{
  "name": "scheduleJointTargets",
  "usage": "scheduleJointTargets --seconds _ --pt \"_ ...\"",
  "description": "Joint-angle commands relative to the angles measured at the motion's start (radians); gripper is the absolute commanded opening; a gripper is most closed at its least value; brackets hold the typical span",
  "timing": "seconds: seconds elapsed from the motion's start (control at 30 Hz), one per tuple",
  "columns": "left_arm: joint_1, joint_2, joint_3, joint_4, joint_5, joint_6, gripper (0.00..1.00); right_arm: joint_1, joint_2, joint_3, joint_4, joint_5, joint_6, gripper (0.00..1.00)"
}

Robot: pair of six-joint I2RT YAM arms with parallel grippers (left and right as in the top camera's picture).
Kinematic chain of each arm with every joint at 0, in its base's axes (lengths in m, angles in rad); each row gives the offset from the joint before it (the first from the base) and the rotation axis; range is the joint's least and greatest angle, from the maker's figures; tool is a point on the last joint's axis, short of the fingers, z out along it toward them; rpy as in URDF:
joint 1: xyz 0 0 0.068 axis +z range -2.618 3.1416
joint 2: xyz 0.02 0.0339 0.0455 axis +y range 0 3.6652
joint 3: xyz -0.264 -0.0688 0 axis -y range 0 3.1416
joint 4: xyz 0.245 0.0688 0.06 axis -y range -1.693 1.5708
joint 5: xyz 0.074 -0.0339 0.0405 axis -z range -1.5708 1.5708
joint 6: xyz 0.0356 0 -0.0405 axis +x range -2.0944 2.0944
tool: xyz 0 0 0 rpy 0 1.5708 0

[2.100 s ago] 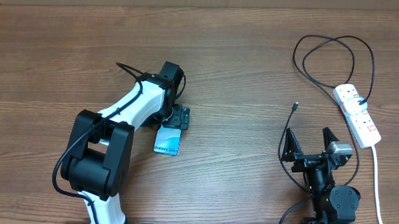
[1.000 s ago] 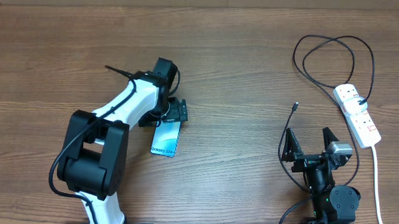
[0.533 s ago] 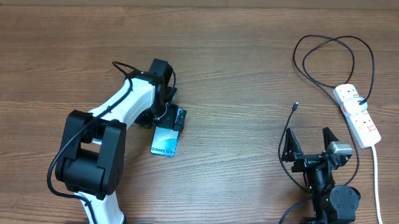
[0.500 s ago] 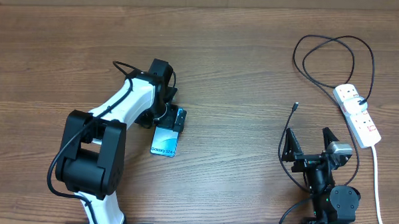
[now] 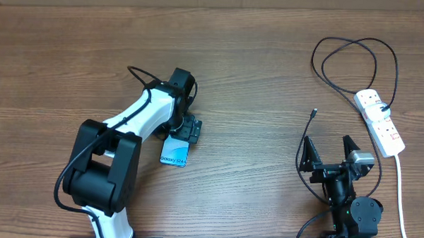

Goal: Plug charger to phone and switch on socket
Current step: 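Close the left gripper on the smartphone's bottom edge and tilt it up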

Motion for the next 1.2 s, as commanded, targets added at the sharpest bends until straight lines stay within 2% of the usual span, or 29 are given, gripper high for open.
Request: scheduleJointTargets --seconds 0.0,0.13,0.33,0.4,0.9,1.17 --pt "-0.011 0.157 -0.148 0.01 0.022 -0.094 1.0 -0.003 -0.01 -0.011 0.003 0.01 0.007 1.0" --pt "-0.011 0.157 -0.151 -0.013 0.022 -0.097 0.98 -0.003 -0.01 -0.011 0.003 0.01 0.007 1.0" --pt "-0.014 0.157 -0.151 -0.036 0.029 -0.08 0.75 -0.003 -0.01 -0.011 0.003 0.01 0.008 1.0" --pt "-0.014 0.157 -0.151 -0.047 0.029 -0.068 0.72 -0.003 -0.01 -0.011 0.003 0.01 0.008 1.0" --pt "-0.012 0.156 -0.105 -0.055 0.032 -0.094 0.62 -0.003 -0.01 -0.011 0.003 0.01 0.008 1.0" --pt "-0.012 0.156 0.014 -0.1 0.125 -0.125 0.58 -0.003 -0.01 -0.011 0.003 0.01 0.008 1.0"
